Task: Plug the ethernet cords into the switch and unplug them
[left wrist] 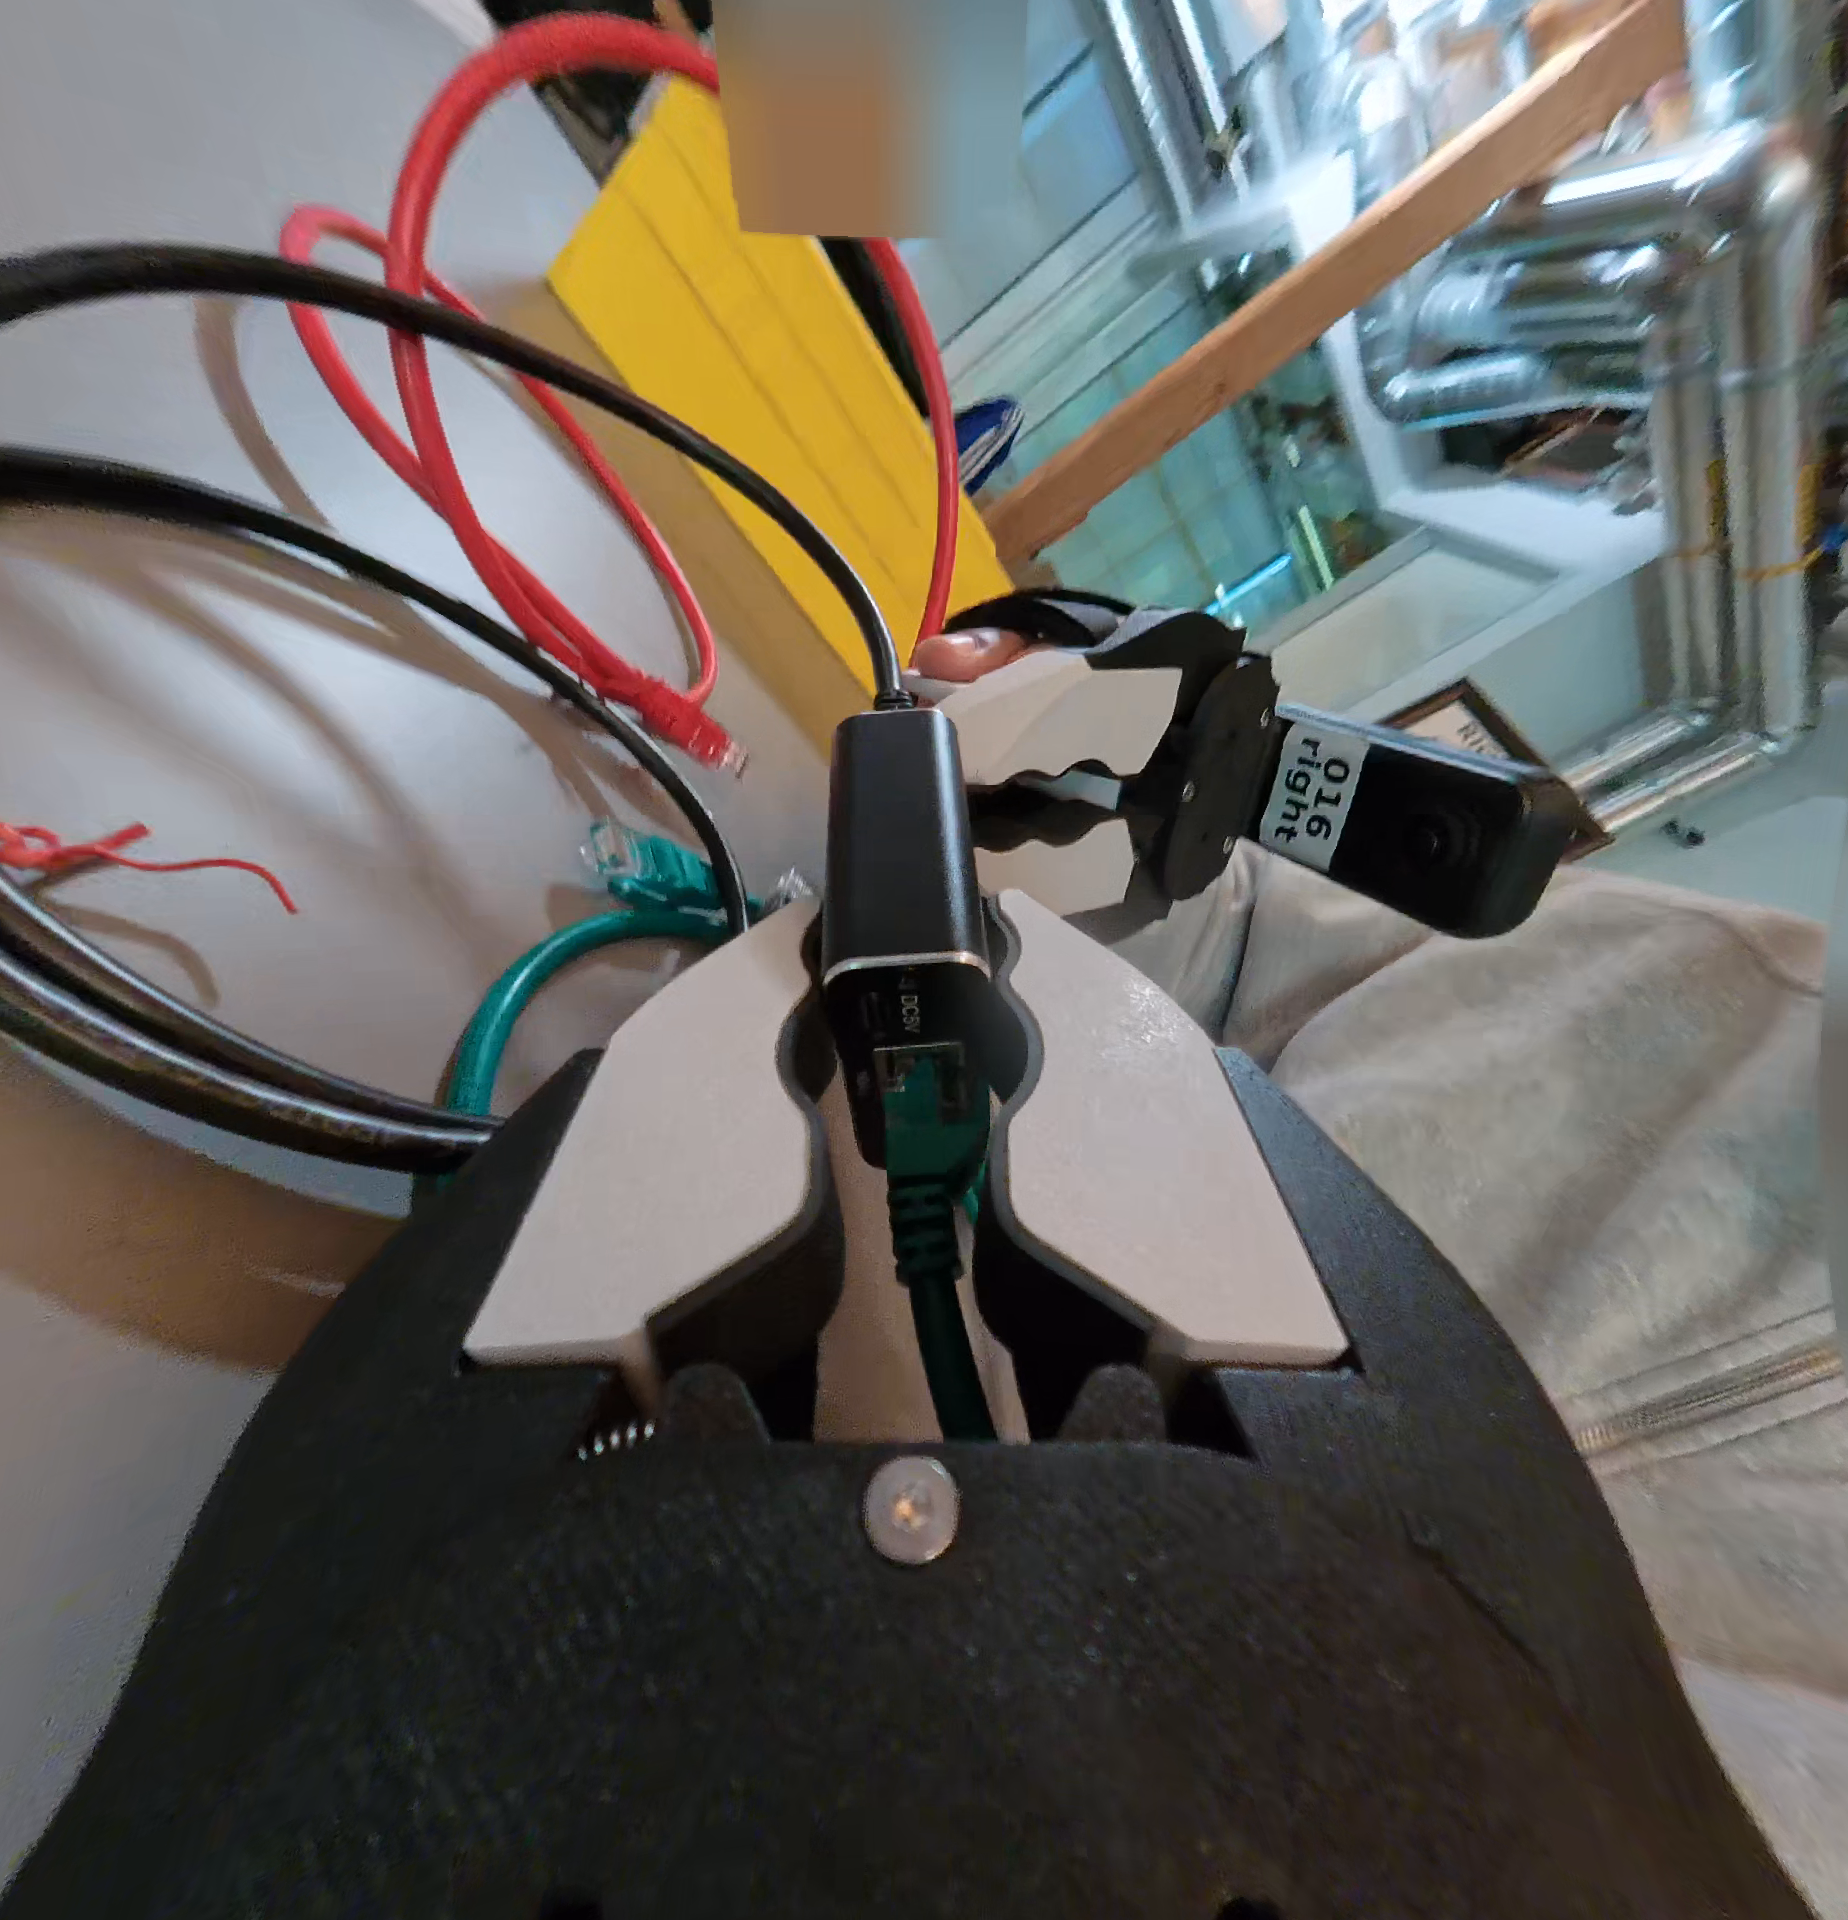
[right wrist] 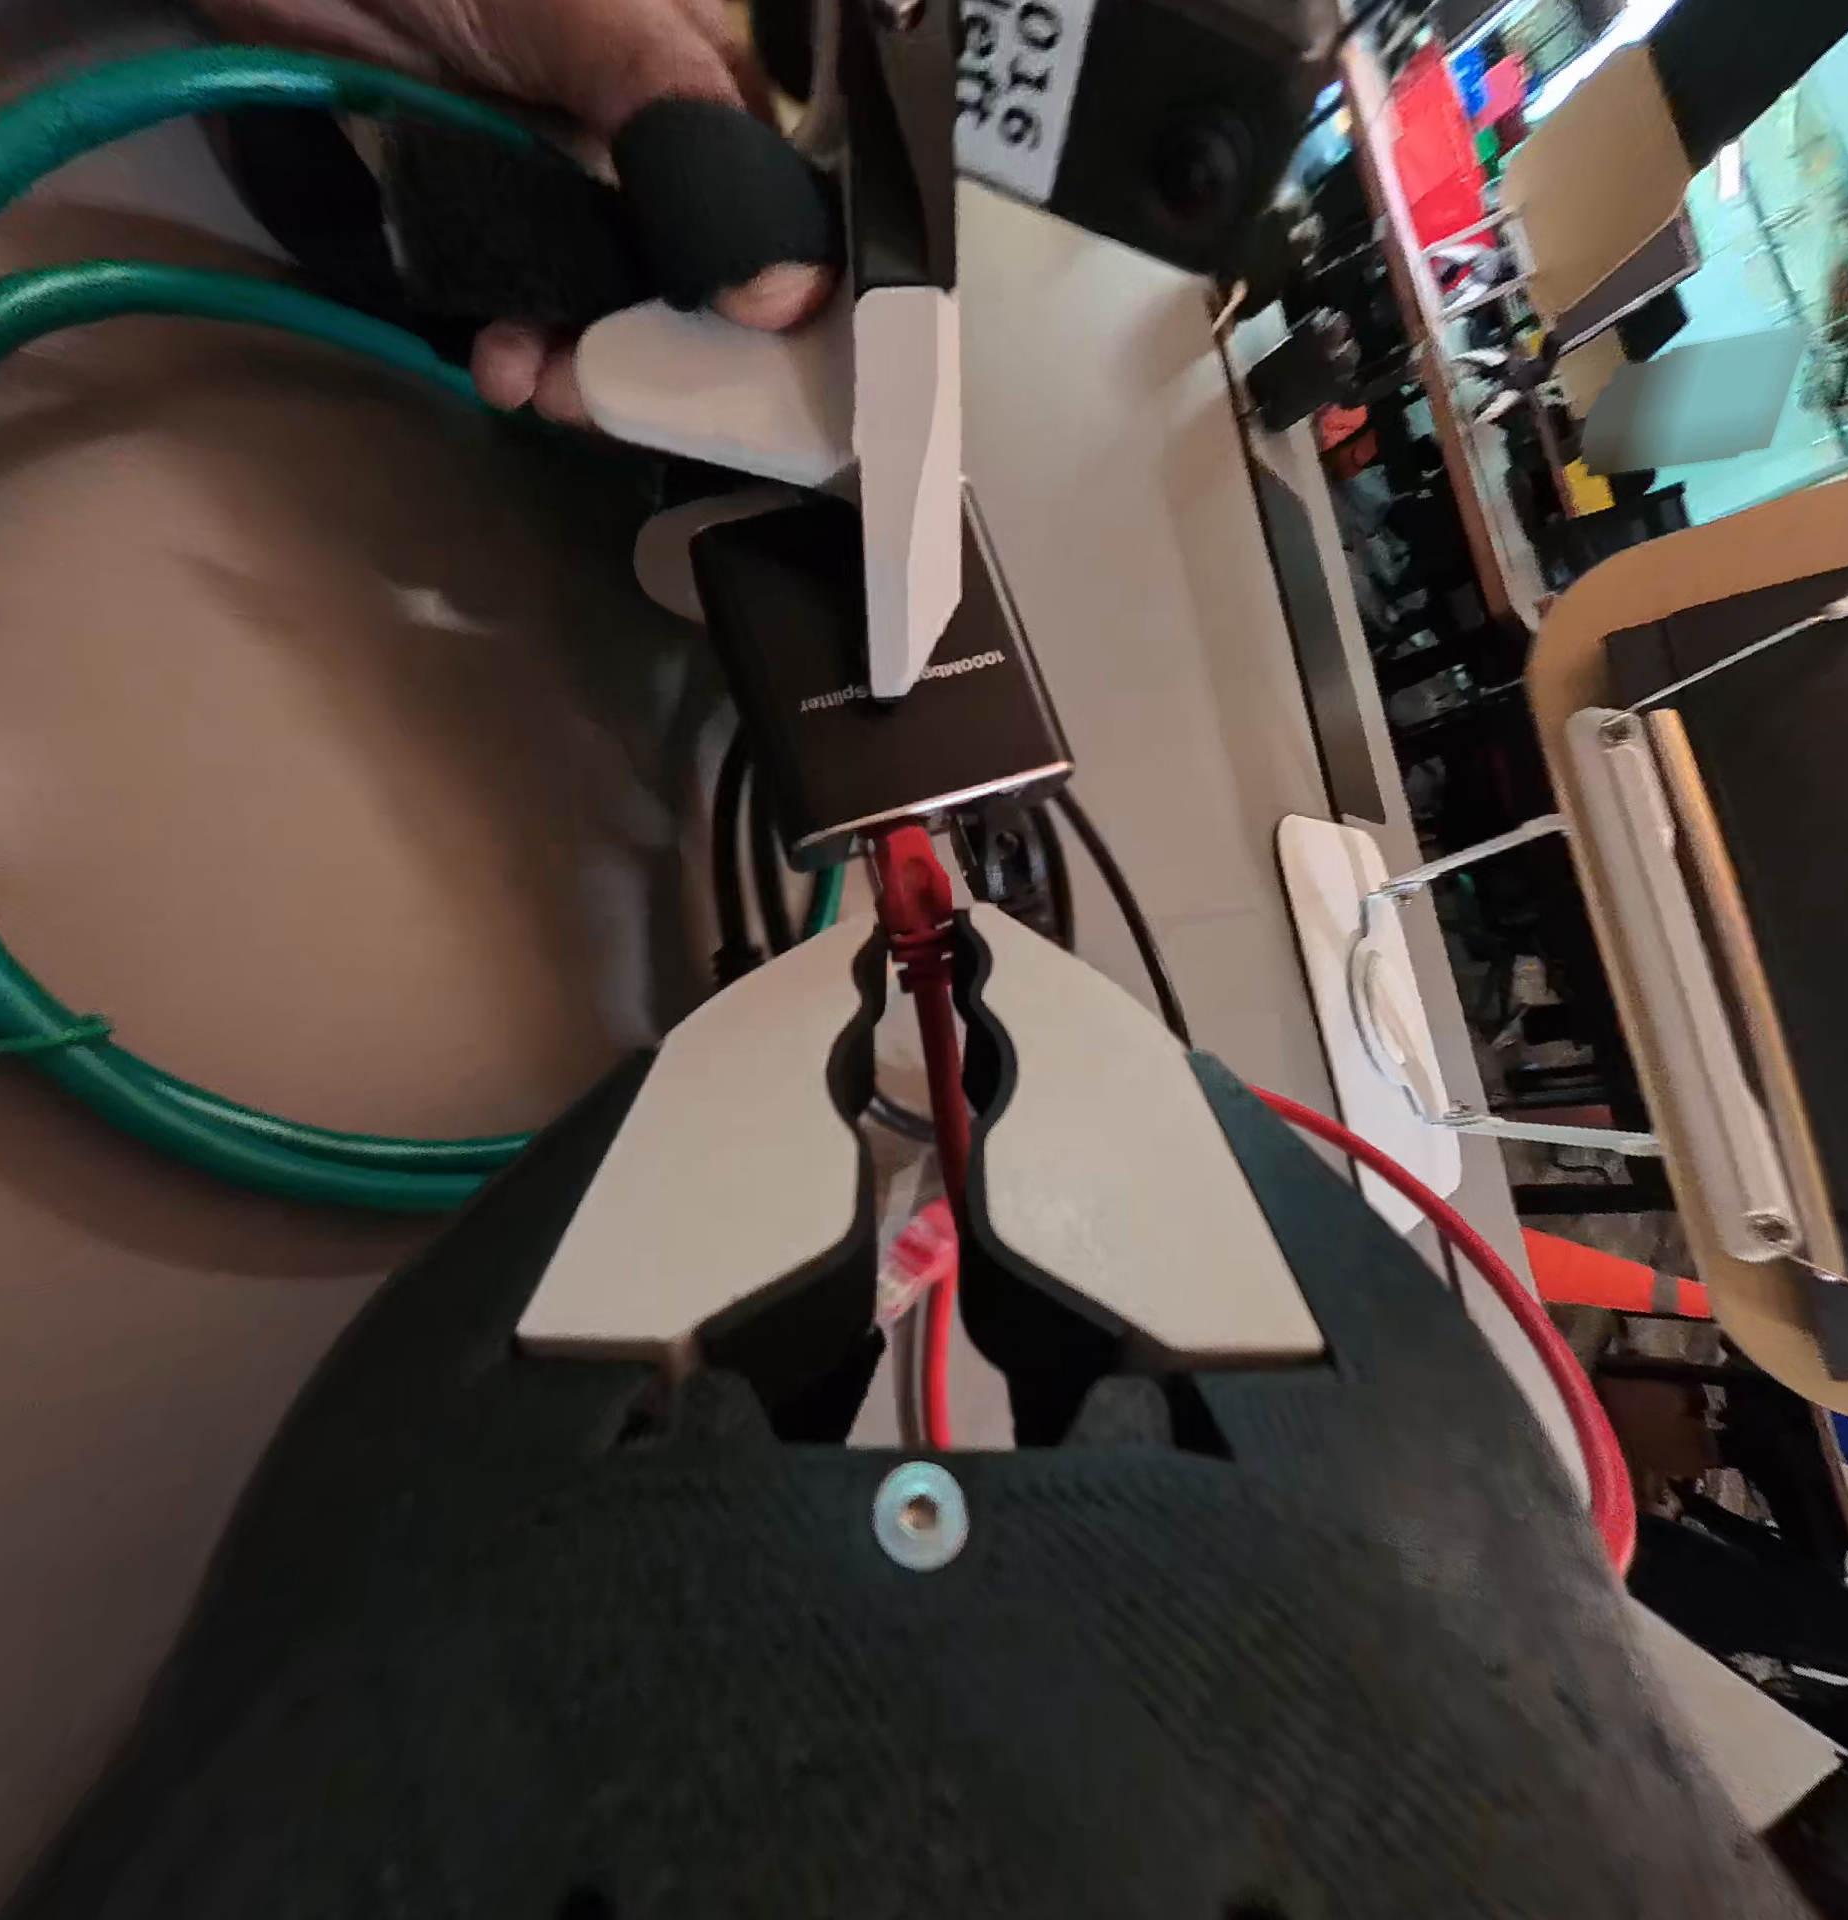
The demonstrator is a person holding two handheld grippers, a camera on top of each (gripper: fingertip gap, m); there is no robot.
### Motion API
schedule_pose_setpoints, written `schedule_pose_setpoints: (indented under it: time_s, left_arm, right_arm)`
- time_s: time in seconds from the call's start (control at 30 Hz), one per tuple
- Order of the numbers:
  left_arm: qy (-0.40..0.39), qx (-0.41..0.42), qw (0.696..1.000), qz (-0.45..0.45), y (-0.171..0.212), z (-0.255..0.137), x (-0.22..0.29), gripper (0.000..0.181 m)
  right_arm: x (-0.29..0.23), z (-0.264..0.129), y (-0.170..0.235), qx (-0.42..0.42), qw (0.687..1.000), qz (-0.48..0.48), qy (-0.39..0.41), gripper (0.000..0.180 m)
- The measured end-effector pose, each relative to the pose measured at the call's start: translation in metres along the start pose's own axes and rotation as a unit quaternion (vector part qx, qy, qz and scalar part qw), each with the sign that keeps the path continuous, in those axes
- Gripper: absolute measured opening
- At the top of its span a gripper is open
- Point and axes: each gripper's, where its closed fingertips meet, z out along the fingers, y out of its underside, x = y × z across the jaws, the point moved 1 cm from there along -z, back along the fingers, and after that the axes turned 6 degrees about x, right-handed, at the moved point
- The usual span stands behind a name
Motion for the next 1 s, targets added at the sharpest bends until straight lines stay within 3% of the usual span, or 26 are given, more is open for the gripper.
schedule_pose_setpoints:
  time_s: [0.2,0.37,0.47,0.63,0.77,1.0]
  left_arm:
    - [-0.001,0.042,0.999,0.0,-0.011,-0.008,-0.002,0.025]
    - [0.028,0.099,0.994,-0.034,-0.026,-0.021,-0.001,0.025]
    - [0.036,0.11,0.992,-0.053,-0.03,-0.023,-0.002,0.025]
    - [0.03,0.105,0.992,-0.059,-0.029,-0.02,-0.005,0.027]
    - [0.02,0.154,0.987,-0.044,-0.041,-0.025,-0.007,0.053]
    - [-0.092,0.213,0.969,0.091,-0.064,-0.057,-0.011,0.055]
  right_arm:
    - [0.018,-0.01,-0.007,0.013,0.997,-0.038,0.071,0.018]
    - [0.045,-0.039,-0.004,0.079,0.988,0.039,0.13,0.014]
    - [0.053,-0.038,0.003,0.096,0.982,0.099,0.13,0.022]
    - [0.051,-0.031,0.019,0.077,0.985,0.089,0.127,0.021]
    - [0.053,-0.03,0.025,0.077,0.984,0.098,0.126,0.02]
    - [0.056,-0.022,0.047,0.056,0.979,0.157,0.116,0.023]
